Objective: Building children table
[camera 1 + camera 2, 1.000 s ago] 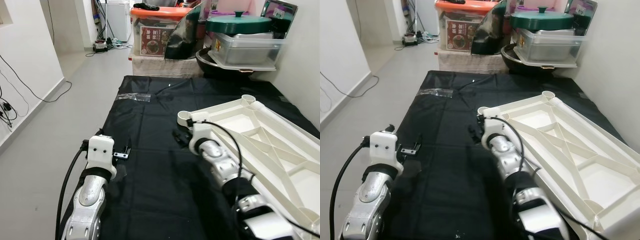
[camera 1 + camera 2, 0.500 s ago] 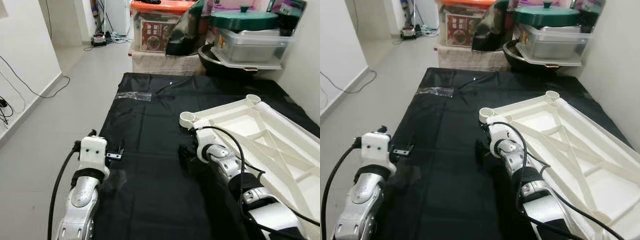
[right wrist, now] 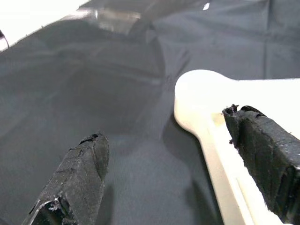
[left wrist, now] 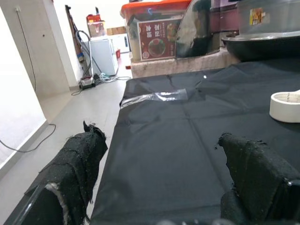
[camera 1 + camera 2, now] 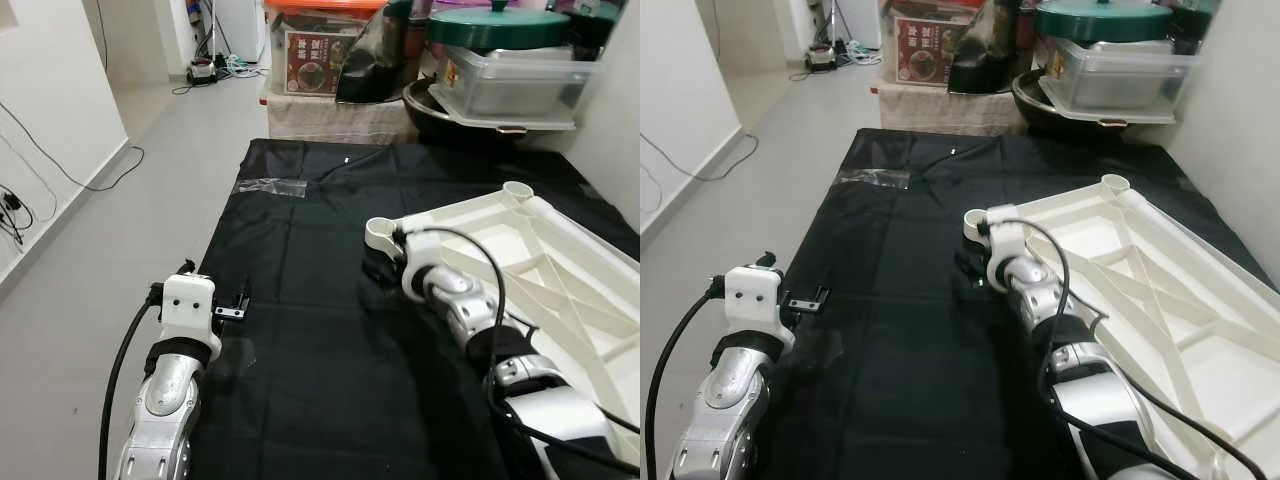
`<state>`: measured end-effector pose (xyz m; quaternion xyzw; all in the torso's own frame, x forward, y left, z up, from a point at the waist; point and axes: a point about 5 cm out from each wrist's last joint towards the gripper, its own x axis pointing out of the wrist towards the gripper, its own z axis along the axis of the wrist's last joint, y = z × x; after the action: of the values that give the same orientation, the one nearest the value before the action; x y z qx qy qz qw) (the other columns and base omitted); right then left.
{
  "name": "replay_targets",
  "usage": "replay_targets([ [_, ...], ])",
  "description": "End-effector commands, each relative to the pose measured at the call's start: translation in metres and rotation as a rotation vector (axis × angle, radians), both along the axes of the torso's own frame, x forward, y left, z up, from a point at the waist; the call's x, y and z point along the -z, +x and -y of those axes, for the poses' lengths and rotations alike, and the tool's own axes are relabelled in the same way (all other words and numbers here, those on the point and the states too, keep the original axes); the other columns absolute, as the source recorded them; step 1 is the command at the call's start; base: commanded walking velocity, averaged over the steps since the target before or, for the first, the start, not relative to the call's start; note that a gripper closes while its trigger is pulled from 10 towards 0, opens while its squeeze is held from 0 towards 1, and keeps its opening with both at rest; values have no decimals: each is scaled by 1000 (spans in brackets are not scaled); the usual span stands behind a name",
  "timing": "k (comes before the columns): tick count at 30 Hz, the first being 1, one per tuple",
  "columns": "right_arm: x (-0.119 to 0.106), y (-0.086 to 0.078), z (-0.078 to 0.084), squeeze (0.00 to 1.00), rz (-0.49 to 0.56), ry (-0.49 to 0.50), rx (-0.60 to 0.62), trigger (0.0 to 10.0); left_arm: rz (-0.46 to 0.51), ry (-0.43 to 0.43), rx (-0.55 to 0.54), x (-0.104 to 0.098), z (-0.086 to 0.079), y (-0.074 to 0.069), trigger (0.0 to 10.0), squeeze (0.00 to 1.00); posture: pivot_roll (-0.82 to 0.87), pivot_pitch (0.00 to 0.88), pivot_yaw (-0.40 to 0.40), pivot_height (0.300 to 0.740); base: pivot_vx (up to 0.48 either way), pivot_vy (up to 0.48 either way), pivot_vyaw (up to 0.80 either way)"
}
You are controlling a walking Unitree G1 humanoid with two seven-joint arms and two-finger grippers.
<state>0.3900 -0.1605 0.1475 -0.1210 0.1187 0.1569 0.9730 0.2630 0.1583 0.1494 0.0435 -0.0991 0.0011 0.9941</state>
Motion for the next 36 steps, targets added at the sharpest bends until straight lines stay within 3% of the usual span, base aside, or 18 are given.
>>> replay_targets([
  [1, 0, 0, 4, 0, 1, 11, 33, 10000, 5, -9, 5, 0, -1, 0, 10000, 0, 21, 0, -69, 740, 0, 0, 0],
  [3, 9, -3, 15, 0, -47, -11, 94, 10000, 4, -16, 8, 1, 0, -1, 10000, 0, 13, 0, -67, 740, 0, 0, 0],
  [7, 18, -7, 21, 0, -93, -36, 106, 10000, 0, -16, 15, 3, 2, -1, 10000, 0, 4, 0, -62, 740, 0, 0, 0],
  [12, 31, -13, 44, 0, -170, -89, 137, 10000, 4, -17, 31, 2, 5, 4, 10000, 0, -5, 0, -57, 740, 0, 0, 0],
  [19, 38, -18, 50, 0, -225, -90, 123, 10000, 7, -13, 23, 2, 2, 4, 10000, 0, 5, 0, -70, 740, 0, 0, 0],
  [24, 45, -22, 43, 0, -279, -76, 54, 10000, 12, -11, 14, 2, -1, 3, 10000, 0, 8, 0, -74, 740, 0, 0, 0],
  [27, 28, -15, 26, 0, -155, -64, -41, 10000, 13, -12, 15, 3, 0, 5, 10000, 0, 1, 0, -68, 740, 0, 0, 0],
  [28, 18, -12, 23, 0, -74, -51, -33, 10000, 15, -13, 17, 2, 1, 6, 10000, 0, 1, 0, -68, 740, 0, 0, 0],
  [30, 18, -12, 23, 0, -74, -51, -33, 10000, 15, -13, 17, 2, 1, 6, 10000, 0, 1, 0, -68, 740, 0, 0, 0],
  [32, 3, -8, 23, 0, 75, -86, 4, 10000, 17, -12, 24, 3, 2, 6, 10000, 0, 4, 0, -67, 740, 0, 0, 0],
  [36, 5, -11, 20, 0, 109, -68, 19, 10000, 15, -9, 24, 3, 1, 5, 10000, 0, 10, 0, -69, 740, 0, 0, 0],
])
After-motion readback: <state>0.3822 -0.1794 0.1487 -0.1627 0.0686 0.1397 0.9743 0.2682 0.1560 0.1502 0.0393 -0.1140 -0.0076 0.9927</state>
